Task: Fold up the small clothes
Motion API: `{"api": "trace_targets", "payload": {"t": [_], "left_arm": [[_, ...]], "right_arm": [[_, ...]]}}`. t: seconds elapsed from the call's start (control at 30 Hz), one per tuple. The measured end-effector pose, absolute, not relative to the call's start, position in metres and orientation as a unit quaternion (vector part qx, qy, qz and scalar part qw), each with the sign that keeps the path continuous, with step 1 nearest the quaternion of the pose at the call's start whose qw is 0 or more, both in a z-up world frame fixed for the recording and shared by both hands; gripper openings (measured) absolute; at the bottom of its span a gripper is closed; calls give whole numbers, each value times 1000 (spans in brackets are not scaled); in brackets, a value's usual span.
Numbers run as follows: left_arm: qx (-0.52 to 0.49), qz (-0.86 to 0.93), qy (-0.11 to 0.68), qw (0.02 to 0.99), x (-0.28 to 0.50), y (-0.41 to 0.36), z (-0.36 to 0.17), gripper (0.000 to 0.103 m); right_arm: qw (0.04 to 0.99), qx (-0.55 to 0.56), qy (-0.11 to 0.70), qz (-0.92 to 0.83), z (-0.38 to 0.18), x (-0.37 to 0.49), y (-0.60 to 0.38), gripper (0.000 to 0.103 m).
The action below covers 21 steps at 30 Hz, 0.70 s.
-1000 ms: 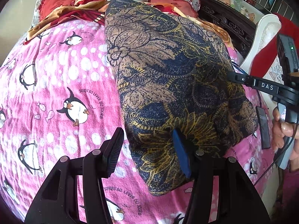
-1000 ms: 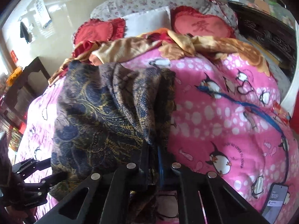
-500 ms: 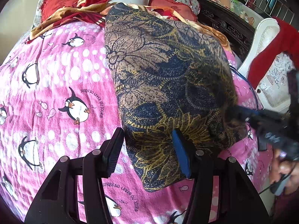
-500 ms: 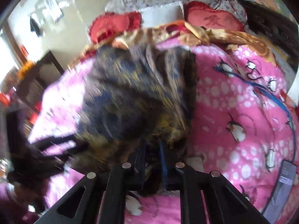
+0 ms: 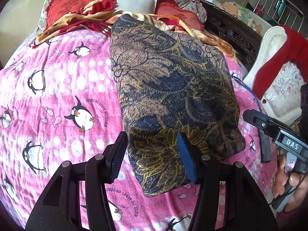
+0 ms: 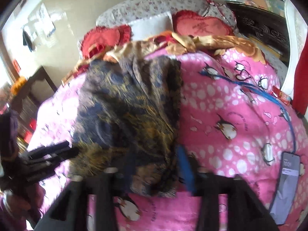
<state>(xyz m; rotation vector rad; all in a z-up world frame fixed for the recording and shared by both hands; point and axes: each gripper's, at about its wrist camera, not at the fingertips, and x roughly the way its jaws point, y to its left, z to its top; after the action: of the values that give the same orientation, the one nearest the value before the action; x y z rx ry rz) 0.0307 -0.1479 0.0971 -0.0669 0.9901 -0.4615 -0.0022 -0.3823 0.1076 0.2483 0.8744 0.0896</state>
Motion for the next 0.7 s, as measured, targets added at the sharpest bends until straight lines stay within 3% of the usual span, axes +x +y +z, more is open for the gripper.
{"api": "trace_targets", "payload": {"t": [0.1,0.4,0.57,0.7], "left_arm": [[-58,-226,468,852,39,-142,100,67],[-84,-217,473,850,73,-140,97,68],[-81,-217,471,851,85,-144,92,68],[-90,-231,472,846,94,-147,84,68]], "right_arm": [[899,131,417,38,110,6,-386,51],[899,152,409,47,109,51,-398,55],[900,156,405,46,106,75,-400,70],[891,158,421,62,93,90,-401,70]]}}
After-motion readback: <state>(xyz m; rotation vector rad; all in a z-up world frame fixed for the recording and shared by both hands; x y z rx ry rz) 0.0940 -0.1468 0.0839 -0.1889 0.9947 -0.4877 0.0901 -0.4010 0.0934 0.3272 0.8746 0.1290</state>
